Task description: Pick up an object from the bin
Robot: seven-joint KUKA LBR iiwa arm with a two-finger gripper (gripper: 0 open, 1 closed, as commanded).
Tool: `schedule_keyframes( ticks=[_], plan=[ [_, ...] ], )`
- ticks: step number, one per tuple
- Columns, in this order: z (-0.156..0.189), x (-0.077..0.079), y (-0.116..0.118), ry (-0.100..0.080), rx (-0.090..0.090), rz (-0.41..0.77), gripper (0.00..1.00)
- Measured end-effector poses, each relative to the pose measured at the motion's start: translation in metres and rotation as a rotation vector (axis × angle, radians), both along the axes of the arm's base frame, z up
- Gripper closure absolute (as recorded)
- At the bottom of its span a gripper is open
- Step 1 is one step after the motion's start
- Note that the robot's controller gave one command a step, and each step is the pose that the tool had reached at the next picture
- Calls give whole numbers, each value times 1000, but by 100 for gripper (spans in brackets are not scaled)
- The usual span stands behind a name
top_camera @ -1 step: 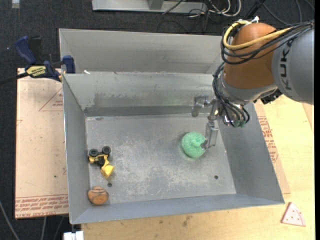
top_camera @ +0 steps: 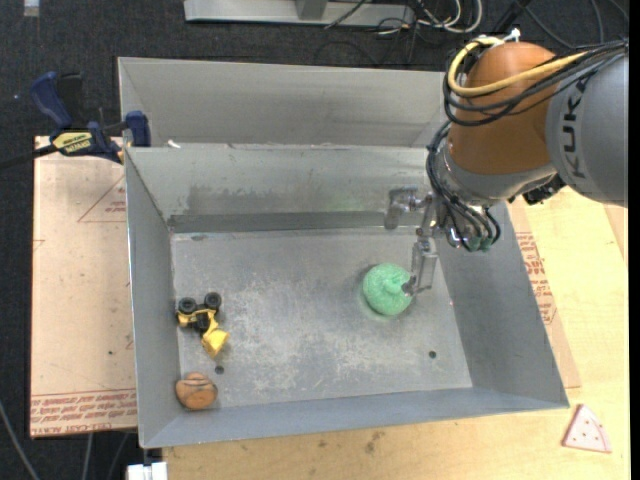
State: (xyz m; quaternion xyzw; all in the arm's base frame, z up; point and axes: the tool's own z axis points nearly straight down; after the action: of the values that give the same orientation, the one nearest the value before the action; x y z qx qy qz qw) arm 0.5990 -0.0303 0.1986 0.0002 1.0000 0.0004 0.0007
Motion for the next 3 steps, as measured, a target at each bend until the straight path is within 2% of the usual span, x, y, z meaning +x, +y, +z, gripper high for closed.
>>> schedule_keyframes(
  ticks=[1, 2, 3],
  plan=[
    [-62, -3, -8, -5, 1, -74, 0],
    [-112, -7, -11, 3, 1, -121, 0],
    [-58, -14, -23, 3, 1, -195, 0]
  ],
)
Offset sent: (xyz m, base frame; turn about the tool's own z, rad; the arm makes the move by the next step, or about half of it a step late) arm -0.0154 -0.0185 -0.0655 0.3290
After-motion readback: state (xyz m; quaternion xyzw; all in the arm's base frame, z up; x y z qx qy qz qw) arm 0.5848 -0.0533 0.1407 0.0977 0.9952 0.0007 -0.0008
